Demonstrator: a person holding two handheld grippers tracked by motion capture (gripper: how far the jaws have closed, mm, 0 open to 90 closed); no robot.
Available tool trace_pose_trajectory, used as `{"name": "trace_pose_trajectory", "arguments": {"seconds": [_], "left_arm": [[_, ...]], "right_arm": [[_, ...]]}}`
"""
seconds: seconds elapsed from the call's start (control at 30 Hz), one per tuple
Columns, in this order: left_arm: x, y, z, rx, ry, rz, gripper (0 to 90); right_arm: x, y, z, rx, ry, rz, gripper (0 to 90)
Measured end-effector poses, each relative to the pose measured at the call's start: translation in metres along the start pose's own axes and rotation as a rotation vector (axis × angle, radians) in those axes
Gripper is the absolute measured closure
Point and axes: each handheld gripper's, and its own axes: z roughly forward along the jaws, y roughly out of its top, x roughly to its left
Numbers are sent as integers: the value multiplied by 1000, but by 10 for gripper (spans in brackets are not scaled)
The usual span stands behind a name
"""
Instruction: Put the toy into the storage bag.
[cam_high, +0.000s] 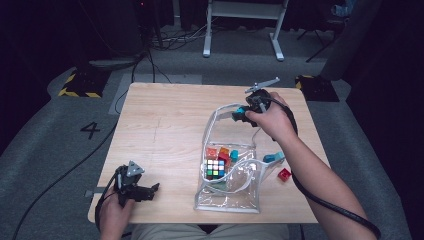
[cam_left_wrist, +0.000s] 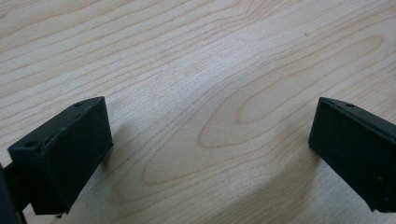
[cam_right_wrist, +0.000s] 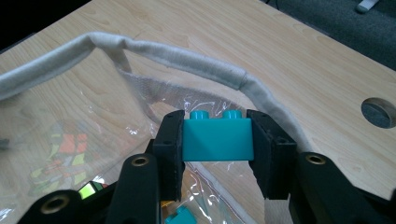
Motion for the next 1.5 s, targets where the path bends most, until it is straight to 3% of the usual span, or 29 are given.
{"name": "trace_pose_trajectory", "arguments": {"seconds": [0.2,0.33,0.67,0.7,0.97,1.2,1.5], "left_arm": [[0,0,0,0,0,0,0],[0,0,0,0,0,0,0],[0,0,0,0,0,0,0],[0,0,0,-1,0,-1,0],[0,0,0,-1,0,-1,0],[0,0,0,0,0,1,0],[0,0,0,0,-1,0,0]], "right_arm": [[3,-5,11,30,-4,-6,590],[6,-6,14,48,-38,-44,590],[15,-13,32,104,-20,-39,590],[14,-14,33,116,-26,-56,590],[19,-21,48,186,-7,-57,589],[20,-27,54,256,-4,-70,588],[22,-31,59,297,-9,-83,588]]}}
